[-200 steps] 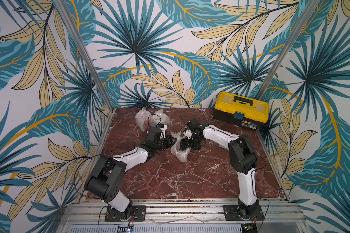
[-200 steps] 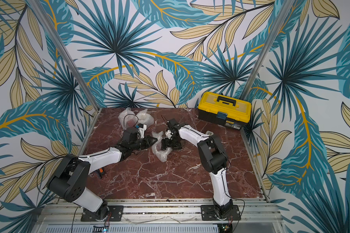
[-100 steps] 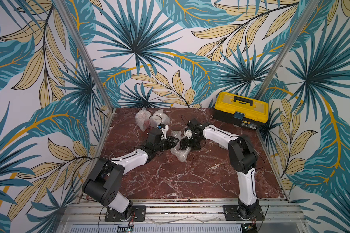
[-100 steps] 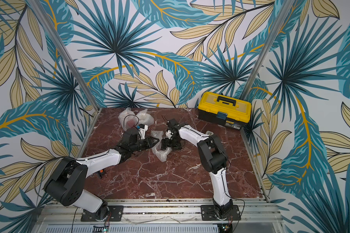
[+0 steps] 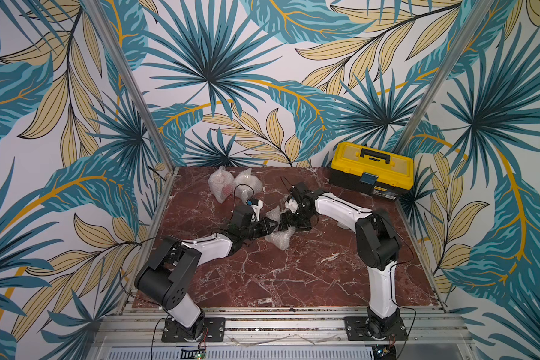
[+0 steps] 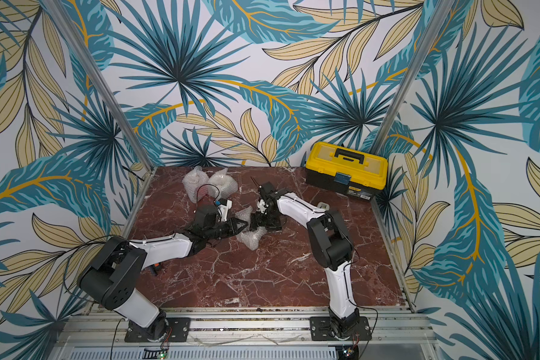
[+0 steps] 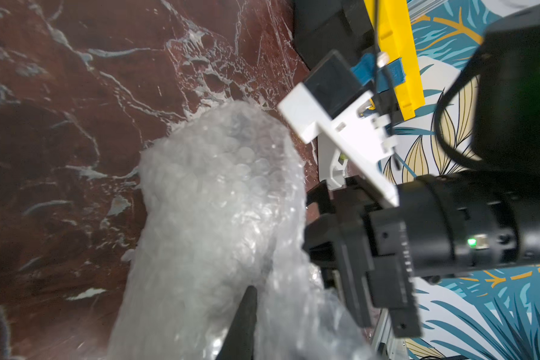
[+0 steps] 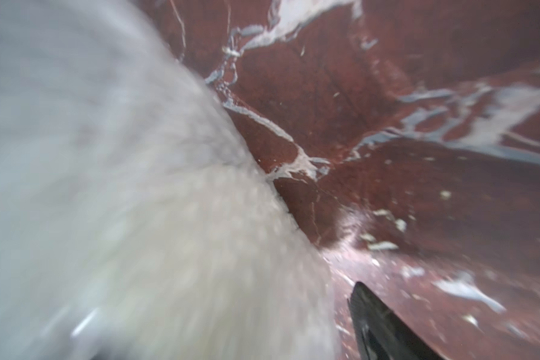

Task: Wrap mugs in bubble wrap
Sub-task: Wrap the mug in bubble wrap.

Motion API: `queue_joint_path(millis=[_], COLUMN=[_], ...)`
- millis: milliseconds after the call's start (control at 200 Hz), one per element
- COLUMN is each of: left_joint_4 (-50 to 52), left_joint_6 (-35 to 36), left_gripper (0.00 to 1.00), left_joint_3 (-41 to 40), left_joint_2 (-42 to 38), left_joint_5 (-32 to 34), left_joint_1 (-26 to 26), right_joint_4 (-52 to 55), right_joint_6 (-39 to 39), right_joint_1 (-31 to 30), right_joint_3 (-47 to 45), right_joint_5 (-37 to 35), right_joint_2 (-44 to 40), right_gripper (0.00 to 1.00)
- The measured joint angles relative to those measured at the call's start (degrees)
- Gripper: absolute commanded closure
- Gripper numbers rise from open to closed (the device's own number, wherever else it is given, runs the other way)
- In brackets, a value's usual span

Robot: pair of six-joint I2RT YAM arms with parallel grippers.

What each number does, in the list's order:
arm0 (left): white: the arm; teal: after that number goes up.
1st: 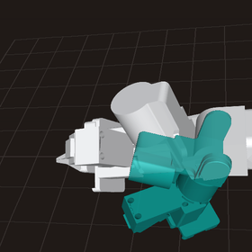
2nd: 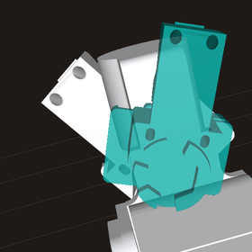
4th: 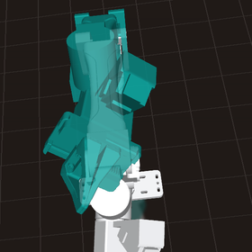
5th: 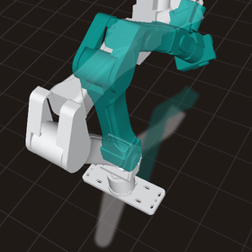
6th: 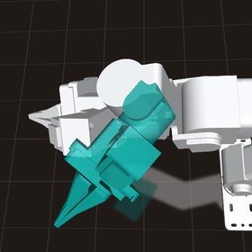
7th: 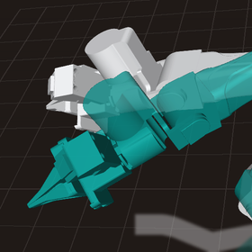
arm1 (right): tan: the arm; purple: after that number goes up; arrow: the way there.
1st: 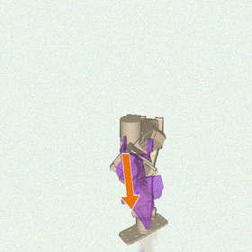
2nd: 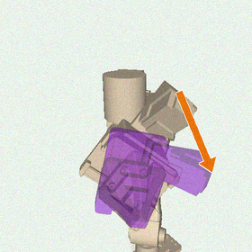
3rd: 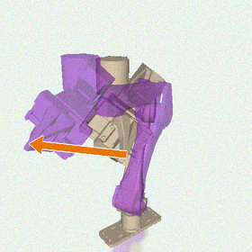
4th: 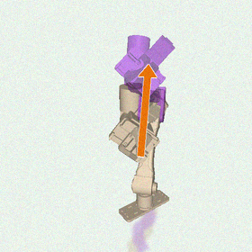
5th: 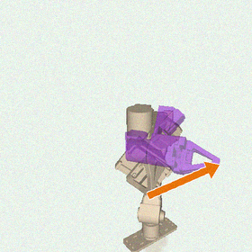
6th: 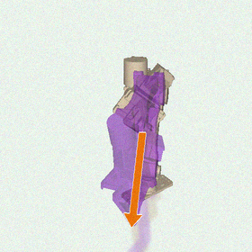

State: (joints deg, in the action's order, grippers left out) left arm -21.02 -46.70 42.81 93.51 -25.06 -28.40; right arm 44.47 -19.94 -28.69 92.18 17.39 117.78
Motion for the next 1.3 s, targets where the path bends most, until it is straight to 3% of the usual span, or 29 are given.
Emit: queue_joint_path(millis=[165, 335, 741, 1046, 1302], left_joint_4=[-2.16, -3.37, -4.09, -4.07, -3.58], left_joint_6=[0.11, 0.22, 0.24, 0.35, 1.11], left_gripper=[0.67, 0.65, 0.65, 0.66, 0.67], left_joint_3=[0.0, 0.07, 0.52, 1.27, 1.36], left_joint_2=[0.92, 1.42, 2.23, 2.95, 3.08], left_joint_5=[-0.94, -1.77, -2.43, -2.99, -4.0], left_joint_1=[-0.17, -0.26, -0.31, -0.46, -0.57], right_joint_4=[-0.92, -4.72, -4.2, 0.94, -1.88], right_joint_6=[-0.61, -1.79, -2.8, -1.25, -1.25], right_joint_1=[1.29, 1.38, 1.22, 1.16, 1.46], right_joint_3=[-0.42, -0.35, 9.73, 4.76, 1.75], right_joint_5=[-2.12, -1.97, 2.86, 0.83, 1.07], right_joint_2=[-6.25, -9.57, -1.55, -0.55, -0.57], right_gripper=[0.15, 0.13, 0.13, 0.14, 0.14])
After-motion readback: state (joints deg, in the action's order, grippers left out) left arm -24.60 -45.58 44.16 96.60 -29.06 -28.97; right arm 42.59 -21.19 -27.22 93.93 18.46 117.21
